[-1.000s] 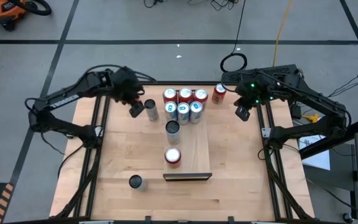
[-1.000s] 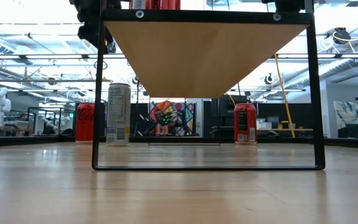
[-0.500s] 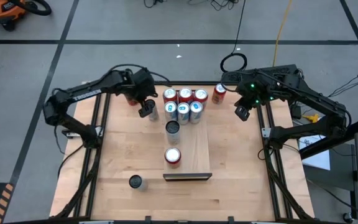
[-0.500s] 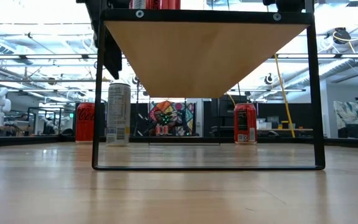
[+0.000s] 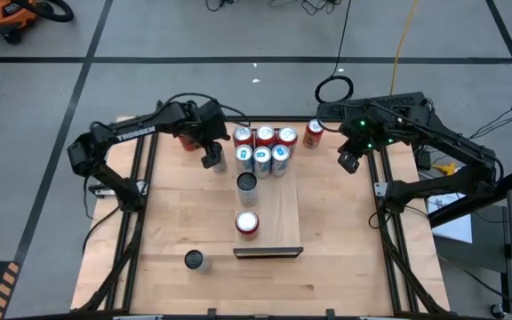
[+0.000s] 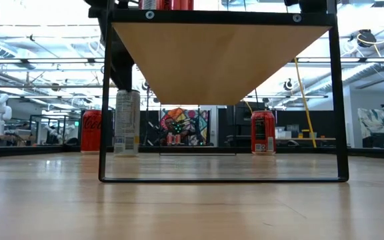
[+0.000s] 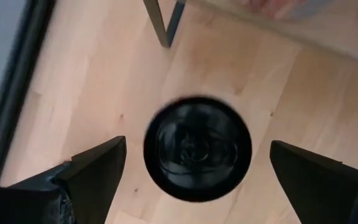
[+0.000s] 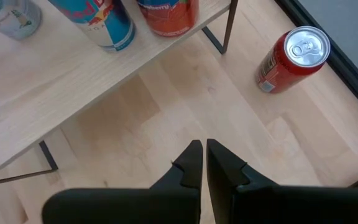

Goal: Place canned beverage on shelf
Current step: Put the top white and yellow soda can on the shelf aligned with the other white and yellow soda can

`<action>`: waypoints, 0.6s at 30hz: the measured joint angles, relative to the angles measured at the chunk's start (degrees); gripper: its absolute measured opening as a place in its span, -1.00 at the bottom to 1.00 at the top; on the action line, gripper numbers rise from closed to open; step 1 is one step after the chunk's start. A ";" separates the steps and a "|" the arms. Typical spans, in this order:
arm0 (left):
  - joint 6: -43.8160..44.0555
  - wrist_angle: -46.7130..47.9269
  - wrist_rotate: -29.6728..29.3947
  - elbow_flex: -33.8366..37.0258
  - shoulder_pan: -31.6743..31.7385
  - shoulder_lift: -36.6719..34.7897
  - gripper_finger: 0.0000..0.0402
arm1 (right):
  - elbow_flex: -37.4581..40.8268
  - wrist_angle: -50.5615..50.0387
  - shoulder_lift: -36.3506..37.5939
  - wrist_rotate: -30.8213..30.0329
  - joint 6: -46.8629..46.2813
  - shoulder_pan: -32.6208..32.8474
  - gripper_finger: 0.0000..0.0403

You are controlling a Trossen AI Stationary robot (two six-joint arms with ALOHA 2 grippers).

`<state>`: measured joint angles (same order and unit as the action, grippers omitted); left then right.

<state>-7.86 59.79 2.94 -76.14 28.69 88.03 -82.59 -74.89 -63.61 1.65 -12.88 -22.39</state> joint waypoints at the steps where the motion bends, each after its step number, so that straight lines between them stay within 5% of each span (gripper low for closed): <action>1: 0.00 0.11 0.00 0.47 0.00 0.00 0.97 | 0.00 0.00 0.00 0.00 -0.02 0.00 -1.00; 18: 7.05 -7.21 -0.50 5.25 -0.04 -0.10 0.94 | 0.00 0.02 -0.02 -0.09 0.40 0.00 -1.00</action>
<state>-0.80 52.58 2.44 -70.89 28.64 87.93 -82.59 -74.87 -63.64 1.56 -12.49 -22.39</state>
